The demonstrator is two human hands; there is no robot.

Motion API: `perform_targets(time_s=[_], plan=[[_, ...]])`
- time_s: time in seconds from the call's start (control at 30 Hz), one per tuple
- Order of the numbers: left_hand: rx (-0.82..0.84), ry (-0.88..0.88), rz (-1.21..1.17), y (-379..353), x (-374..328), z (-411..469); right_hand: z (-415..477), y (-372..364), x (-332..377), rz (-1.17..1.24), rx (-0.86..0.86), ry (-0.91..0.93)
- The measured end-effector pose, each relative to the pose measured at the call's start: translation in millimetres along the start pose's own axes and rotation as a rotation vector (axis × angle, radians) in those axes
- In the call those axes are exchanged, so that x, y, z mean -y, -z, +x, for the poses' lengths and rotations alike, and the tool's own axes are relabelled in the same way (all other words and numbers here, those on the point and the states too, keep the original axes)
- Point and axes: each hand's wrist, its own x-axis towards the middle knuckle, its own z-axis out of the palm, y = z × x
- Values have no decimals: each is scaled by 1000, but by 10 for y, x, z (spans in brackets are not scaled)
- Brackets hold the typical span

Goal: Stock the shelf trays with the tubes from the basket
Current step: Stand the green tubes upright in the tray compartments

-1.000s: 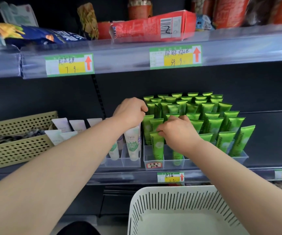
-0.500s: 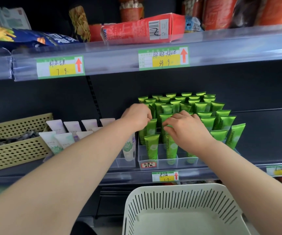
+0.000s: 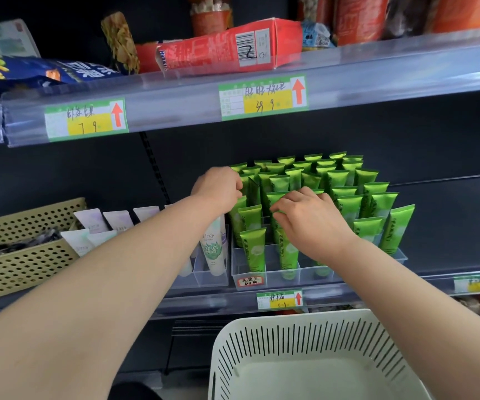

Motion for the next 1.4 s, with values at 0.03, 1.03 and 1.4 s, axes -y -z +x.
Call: perform_targets(time_s=[0.03, 1.03, 1.4], plan=[[23, 4, 40, -22, 4, 13, -2, -3, -8, 1, -4, -2], [-130, -90, -50, 220, -240, -398, -356, 182, 0, -37, -39, -39], [-123, -101, 36, 90, -302, -1231, -1250, 137, -55, -125, 110, -160]])
